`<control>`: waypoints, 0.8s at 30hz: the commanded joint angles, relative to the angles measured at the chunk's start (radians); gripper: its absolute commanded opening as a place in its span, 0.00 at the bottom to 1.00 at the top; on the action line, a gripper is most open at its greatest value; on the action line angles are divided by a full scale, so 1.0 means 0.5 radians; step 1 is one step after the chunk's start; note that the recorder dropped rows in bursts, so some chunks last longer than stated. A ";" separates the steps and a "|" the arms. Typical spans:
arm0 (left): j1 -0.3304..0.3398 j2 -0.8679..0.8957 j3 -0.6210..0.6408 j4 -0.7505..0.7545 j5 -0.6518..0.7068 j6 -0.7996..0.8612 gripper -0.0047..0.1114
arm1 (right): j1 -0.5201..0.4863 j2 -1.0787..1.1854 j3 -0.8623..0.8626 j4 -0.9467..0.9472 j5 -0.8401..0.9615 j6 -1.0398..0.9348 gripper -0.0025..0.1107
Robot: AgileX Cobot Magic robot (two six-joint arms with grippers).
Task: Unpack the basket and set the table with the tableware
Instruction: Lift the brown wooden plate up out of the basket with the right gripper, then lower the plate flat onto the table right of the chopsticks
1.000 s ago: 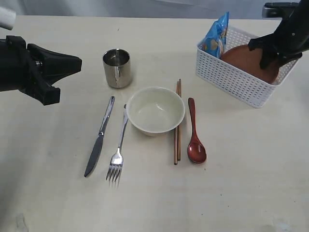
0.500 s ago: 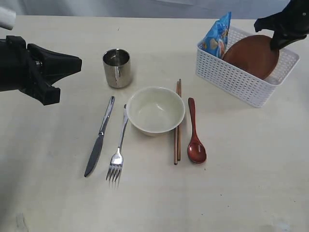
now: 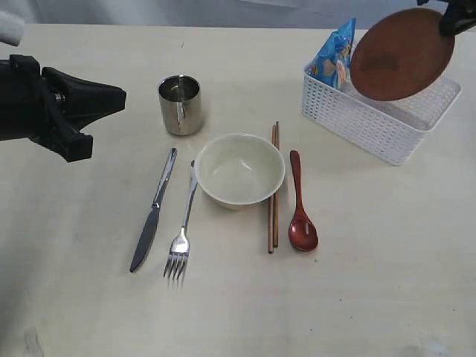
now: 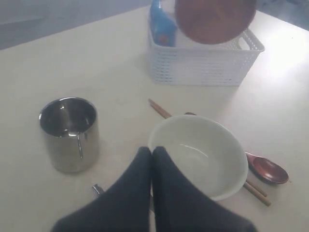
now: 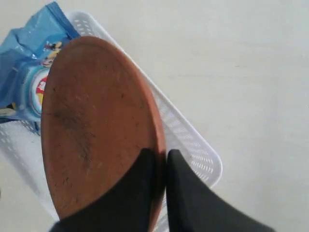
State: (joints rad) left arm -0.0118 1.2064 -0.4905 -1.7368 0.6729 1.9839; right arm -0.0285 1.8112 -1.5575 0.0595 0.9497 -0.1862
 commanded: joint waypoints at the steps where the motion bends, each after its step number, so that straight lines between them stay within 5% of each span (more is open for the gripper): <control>1: 0.005 -0.015 0.012 -0.015 0.022 0.002 0.04 | -0.008 -0.154 -0.002 0.082 0.048 -0.025 0.02; 10: 0.005 -0.015 0.012 -0.015 0.022 -0.003 0.04 | 0.003 -0.205 0.065 0.680 0.314 -0.197 0.02; 24: 0.005 -0.015 0.012 -0.015 0.022 -0.022 0.04 | 0.327 -0.205 0.559 0.821 -0.248 0.060 0.02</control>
State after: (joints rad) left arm -0.0118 1.2064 -0.4905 -1.7368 0.6729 1.9839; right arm 0.1366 1.7165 -1.3174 0.4664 0.9217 -0.2302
